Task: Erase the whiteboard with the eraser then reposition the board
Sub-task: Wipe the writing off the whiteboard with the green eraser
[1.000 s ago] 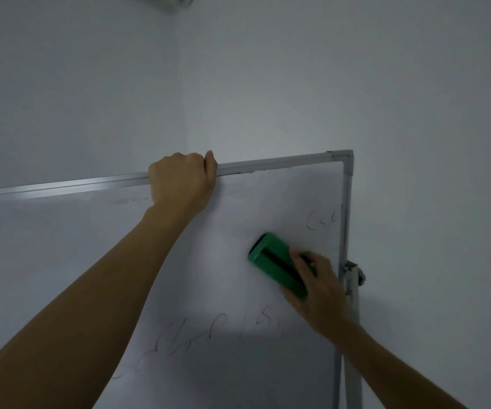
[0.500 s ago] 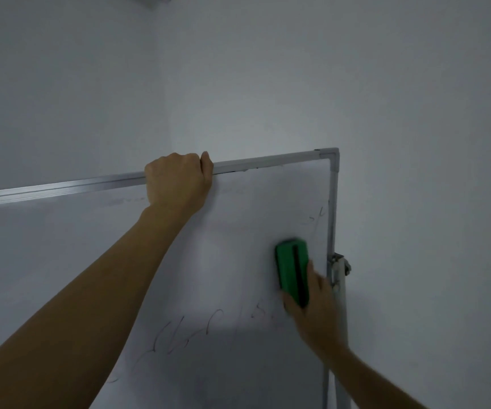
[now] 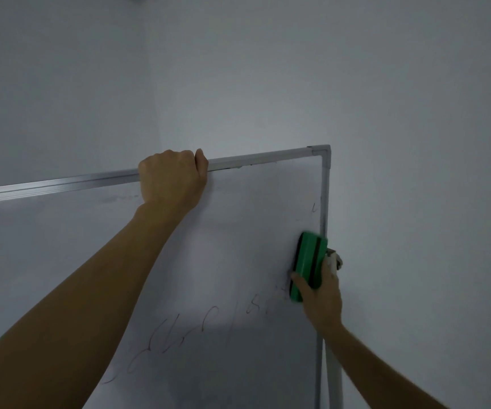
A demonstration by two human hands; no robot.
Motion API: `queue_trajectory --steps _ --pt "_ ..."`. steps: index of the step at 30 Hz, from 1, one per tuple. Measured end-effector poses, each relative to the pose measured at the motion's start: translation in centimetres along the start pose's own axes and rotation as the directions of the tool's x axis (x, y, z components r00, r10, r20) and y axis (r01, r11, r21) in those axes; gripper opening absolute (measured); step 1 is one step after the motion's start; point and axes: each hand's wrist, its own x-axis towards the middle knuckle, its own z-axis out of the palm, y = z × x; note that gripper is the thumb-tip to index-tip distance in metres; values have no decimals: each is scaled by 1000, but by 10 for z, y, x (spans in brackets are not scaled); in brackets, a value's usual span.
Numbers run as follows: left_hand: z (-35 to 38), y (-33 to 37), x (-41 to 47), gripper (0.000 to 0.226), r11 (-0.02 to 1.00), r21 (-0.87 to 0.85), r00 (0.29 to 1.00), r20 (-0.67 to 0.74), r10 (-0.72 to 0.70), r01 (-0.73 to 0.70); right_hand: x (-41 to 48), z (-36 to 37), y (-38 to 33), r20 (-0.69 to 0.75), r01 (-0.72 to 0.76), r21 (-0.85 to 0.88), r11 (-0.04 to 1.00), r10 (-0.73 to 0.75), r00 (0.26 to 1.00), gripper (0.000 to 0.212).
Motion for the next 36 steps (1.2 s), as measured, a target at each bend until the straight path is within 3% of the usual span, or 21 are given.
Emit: queue_trajectory --steps 5,12,15,20,23,28,31,34,36 --pt "0 5 0 54 1000 -6 1000 -6 8 -8 96 -13 -45 -86 30 52 998 -25 996 105" --pt "-1 1 -1 54 1000 -11 1000 -6 4 -4 2 2 28 45 6 -5 1000 -6 999 88" --pt "-1 1 -1 54 1000 -3 1000 -5 1 -1 23 -7 0 15 19 50 999 -20 1000 82" --pt "0 5 -1 54 1000 9 1000 0 5 -5 92 -30 -81 -74 90 138 986 -81 994 91" --pt "-1 6 -1 54 1000 12 1000 8 -2 1 72 -17 -67 -60 48 234 971 -35 998 86" --pt "-1 0 -1 54 1000 7 1000 9 -5 4 -9 0 6 30 -73 193 979 68 997 79" --pt "0 1 -1 54 1000 9 1000 -6 4 -4 12 -4 -19 -9 -35 135 990 36 999 75" --pt "1 3 -2 54 1000 8 1000 -17 8 -8 43 -7 -64 -28 82 87 993 -80 996 87" --pt "2 3 -2 52 999 9 999 -24 41 -41 51 -7 -70 -62 62 114 991 -56 997 88"
